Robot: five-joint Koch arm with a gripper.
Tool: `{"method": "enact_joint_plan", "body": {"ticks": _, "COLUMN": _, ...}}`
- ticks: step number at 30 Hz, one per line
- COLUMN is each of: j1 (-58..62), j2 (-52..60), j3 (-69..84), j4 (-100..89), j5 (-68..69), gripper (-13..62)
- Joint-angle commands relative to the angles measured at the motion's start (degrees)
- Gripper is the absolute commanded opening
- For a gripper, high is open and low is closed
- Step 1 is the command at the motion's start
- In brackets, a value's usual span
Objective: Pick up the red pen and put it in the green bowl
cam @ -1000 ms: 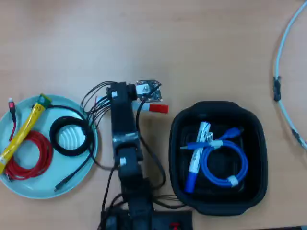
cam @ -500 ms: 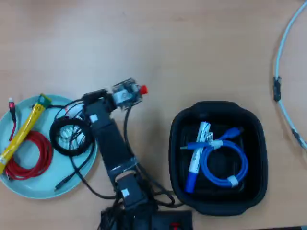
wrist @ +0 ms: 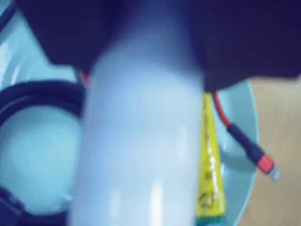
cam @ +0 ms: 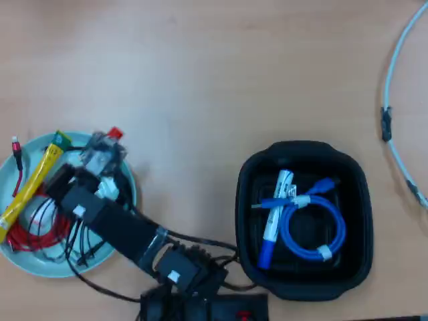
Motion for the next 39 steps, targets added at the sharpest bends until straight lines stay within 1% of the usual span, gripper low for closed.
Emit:
{"method": "enact_joint_plan", "body": {"ticks": 1, "j1": -3.16, "j2": -0.62, "j3": -5.36, "j4": -7.73, "j5": -0.18, "gripper": -7.0}}
{"method": "enact_joint_plan", "body": {"ticks": 6, "j1": -5.98, "j2": -6.33, "j3": -5.36, "j4": -10.55, "j5": 1.85, "gripper": -6.9}}
{"method": "enact_joint_plan", "body": {"ticks": 14, "j1": -8.88, "j2": -9.32, "j3": -4.13, "j4": -14.68, "j5": 3.08, "gripper": -7.0}}
{"method": "enact_joint_plan", "body": {"ticks": 28, "j1": -10.37, "j2": -9.32, "j3": 17.23, "j4": -38.85, "j5": 4.04, "gripper": -6.9}}
{"method": "enact_joint_plan", "body": {"ticks": 39, "j1": -11.87, "j2": -9.40, "j3": 17.75, "j4": -40.25, "j5": 4.13, "gripper": -7.0}}
